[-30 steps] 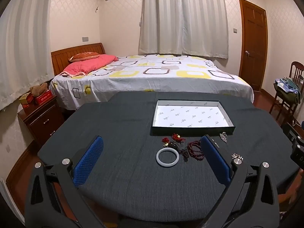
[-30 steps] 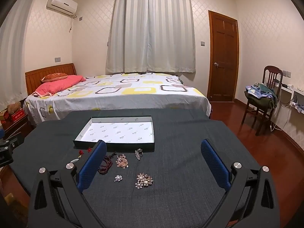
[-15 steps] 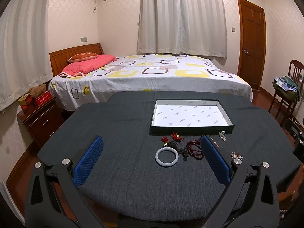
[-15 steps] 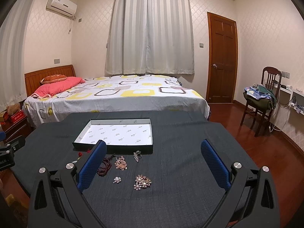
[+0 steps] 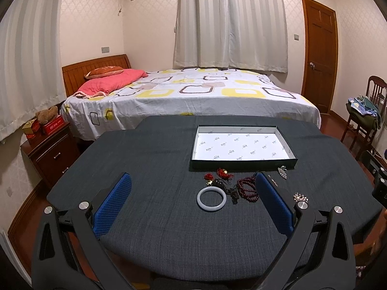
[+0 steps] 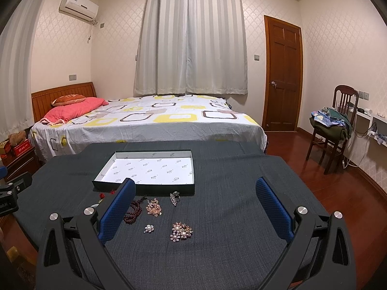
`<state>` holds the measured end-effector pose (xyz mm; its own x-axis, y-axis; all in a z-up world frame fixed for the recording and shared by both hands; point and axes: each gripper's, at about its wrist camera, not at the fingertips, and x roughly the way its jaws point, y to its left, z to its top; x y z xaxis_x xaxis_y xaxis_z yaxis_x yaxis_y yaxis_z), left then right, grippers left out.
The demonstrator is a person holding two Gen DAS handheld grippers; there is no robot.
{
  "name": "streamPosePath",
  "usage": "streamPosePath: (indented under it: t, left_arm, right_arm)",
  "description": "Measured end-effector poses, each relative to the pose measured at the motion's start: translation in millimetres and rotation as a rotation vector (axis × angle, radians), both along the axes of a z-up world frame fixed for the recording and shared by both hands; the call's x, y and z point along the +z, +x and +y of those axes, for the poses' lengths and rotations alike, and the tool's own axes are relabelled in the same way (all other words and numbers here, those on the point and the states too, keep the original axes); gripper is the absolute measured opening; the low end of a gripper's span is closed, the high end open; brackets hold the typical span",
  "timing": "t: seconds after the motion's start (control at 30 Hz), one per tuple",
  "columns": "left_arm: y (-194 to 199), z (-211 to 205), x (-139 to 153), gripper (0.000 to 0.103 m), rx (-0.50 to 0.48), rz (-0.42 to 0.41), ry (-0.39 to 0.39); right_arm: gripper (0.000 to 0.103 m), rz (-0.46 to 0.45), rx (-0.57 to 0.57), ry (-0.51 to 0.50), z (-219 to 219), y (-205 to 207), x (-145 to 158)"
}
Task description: Organize jewelry
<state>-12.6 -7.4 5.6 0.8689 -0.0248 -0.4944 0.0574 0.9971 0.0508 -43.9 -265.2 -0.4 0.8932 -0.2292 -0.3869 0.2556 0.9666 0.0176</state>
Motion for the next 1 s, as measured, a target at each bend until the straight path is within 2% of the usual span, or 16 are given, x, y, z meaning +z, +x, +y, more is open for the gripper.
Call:
streamPosePath:
  t: [1.0]
  left_arm:
    - [3.3, 0.2, 5.7, 0.1, -0.006, -0.009, -0.007]
  right_arm:
    - [0.097, -0.004, 0.002, -0.004, -0.3, -2.0, 1.1]
